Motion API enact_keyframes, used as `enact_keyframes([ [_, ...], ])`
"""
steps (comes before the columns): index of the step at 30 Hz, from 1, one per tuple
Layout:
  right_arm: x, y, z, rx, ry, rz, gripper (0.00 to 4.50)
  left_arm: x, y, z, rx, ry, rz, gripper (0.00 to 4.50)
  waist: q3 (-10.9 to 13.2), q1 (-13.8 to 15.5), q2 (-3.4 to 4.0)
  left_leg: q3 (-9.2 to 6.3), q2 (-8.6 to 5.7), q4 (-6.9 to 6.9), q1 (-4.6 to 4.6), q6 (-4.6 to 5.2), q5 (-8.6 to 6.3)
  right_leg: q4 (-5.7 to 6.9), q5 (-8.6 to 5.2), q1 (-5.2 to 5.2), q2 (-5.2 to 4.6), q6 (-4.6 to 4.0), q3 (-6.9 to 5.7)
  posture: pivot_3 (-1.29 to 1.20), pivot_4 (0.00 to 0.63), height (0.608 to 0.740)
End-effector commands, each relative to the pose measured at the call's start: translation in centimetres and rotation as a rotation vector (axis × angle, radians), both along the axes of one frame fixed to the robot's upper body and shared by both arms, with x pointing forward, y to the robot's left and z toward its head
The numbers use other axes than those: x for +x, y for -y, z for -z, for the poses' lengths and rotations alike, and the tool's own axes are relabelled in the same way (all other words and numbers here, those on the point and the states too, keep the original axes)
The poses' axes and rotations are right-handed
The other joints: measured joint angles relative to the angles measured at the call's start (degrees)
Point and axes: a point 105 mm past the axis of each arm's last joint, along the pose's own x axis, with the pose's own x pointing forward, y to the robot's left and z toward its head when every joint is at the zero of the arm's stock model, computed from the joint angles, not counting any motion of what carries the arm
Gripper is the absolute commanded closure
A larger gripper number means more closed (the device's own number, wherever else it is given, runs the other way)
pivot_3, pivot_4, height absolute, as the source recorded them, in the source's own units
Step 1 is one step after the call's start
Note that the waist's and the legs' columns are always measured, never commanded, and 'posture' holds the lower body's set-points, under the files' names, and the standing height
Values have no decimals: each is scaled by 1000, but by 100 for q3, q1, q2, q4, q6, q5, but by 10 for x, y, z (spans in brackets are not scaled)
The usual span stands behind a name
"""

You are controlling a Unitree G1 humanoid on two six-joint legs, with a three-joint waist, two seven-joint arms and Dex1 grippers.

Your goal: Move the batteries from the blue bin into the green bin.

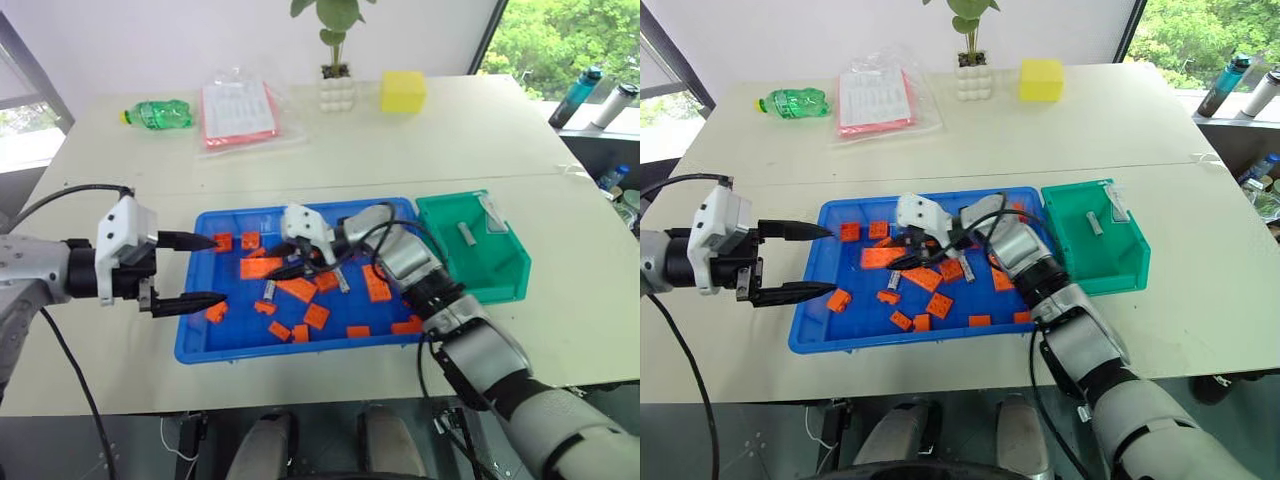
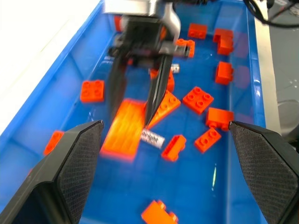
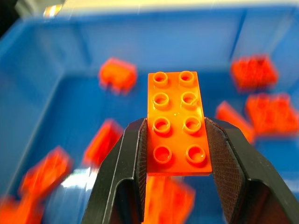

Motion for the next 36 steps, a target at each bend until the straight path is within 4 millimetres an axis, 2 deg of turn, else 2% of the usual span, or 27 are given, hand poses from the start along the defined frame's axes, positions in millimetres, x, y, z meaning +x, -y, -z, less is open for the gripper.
enact_keyframes([
  [1,6,-23,-11,18,58,45,2742,1,3,-6,-2,38,12,0,0,-49,0,-2,0,-1,0,0,0,3,0,-3,0,0,0,0,150,726],
  [3,14,-29,-10,7,92,101,2101,2,3,-6,-5,39,14,0,0,-70,0,-19,-5,-2,0,-1,0,5,0,0,2,0,0,0,150,726],
  [6,25,-28,-18,11,112,177,837,2,4,-6,-10,38,15,0,0,-66,0,-56,-16,-1,0,-5,-1,6,0,-8,6,0,0,0,150,726],
  [8,28,-22,-21,8,116,198,837,1,4,-5,-10,37,17,0,0,-68,0,-67,-20,0,0,-6,0,6,0,-3,6,0,0,0,150,726],
  [13,10,12,-2,-82,79,154,837,2,3,-3,-12,24,18,0,-1,-65,-1,-83,-26,2,0,-6,0,9,0,2,5,0,1,0,150,726],
  [18,-2,25,5,-101,45,185,837,4,2,-1,-5,17,29,0,-1,-91,-1,-80,-27,-2,-5,-6,0,19,0,8,4,0,3,0,150,726],
  [26,-5,29,23,-127,27,229,837,8,5,-4,-3,16,52,0,-1,-58,-1,-86,-32,-1,-5,-7,0,16,0,3,2,0,5,0,150,726],
  [32,-14,26,18,-98,-8,224,837,6,5,-2,10,13,64,0,-1,-65,-1,-87,-35,-1,-5,-7,0,16,0,3,1,0,5,0,150,726],
  [36,-18,29,28,-127,-12,230,837,5,5,-1,9,18,62,0,-1,-64,-1,-87,-35,-1,-5,-7,0,16,0,3,1,0,5,0,150,726],
])
